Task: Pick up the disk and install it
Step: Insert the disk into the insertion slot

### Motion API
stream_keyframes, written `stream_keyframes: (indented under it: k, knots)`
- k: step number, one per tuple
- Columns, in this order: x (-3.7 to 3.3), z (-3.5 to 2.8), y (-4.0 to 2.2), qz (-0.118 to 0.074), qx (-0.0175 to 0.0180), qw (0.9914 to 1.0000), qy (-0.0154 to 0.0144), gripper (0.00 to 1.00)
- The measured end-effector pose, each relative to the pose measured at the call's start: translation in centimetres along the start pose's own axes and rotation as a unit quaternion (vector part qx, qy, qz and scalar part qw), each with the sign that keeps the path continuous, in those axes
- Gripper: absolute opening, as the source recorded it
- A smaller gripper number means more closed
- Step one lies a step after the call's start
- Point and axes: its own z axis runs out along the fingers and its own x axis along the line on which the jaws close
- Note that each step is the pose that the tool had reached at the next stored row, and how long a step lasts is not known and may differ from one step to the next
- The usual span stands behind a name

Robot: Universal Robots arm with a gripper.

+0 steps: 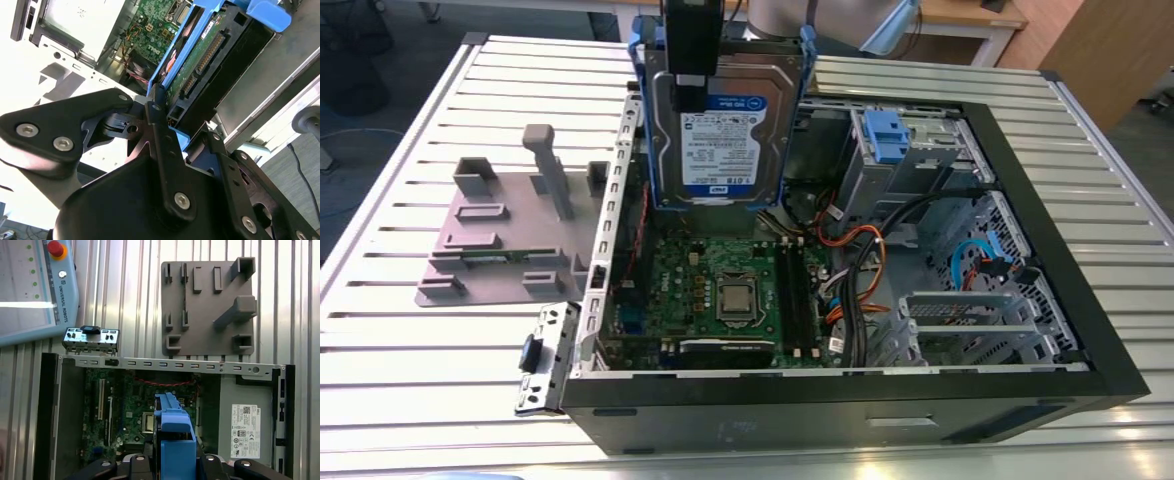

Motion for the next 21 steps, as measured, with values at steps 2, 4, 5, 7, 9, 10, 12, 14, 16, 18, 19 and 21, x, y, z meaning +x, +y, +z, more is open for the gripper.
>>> stream_keyframes:
  k: [2, 4, 5, 7, 9, 10, 12, 14, 16, 18, 19, 21]
  knots:
    - [0.07, 0.01, 0.00, 0.000, 0.0000, 1.00000, 0.0000, 0.37]
    - [0.15, 0.01, 0.00, 0.000, 0.0000, 1.00000, -0.0001, 0.37]
    - [0.19, 0.01, 0.00, 0.000, 0.0000, 1.00000, 0.0000, 0.37]
    - [0.27, 0.01, 0.00, 0.000, 0.0000, 1.00000, 0.0000, 0.37]
    - [0.36, 0.02, 0.01, 0.000, 0.0000, 1.00000, 0.0000, 0.37]
    - [0.40, 0.02, 0.01, 0.000, 0.0000, 1.00000, 0.0000, 0.37]
    - [0.48, 0.03, 0.01, 0.000, 0.0000, 1.00000, 0.0000, 0.37]
    - [0.57, 0.03, 0.01, 0.000, 0.0000, 1.00000, 0.0000, 0.37]
    - [0.66, 0.03, 0.02, 0.000, 0.0000, 1.00000, 0.0000, 0.37]
    - [0.75, 0.03, 0.02, 0.000, 0.0000, 1.00000, 0.0000, 0.37]
    - [0.80, 0.04, 0.02, 0.000, 0.0000, 1.00000, 0.0000, 0.37]
    - [0.88, 0.04, 0.02, 0.000, 0.0000, 1.00000, 0.0001, 0.37]
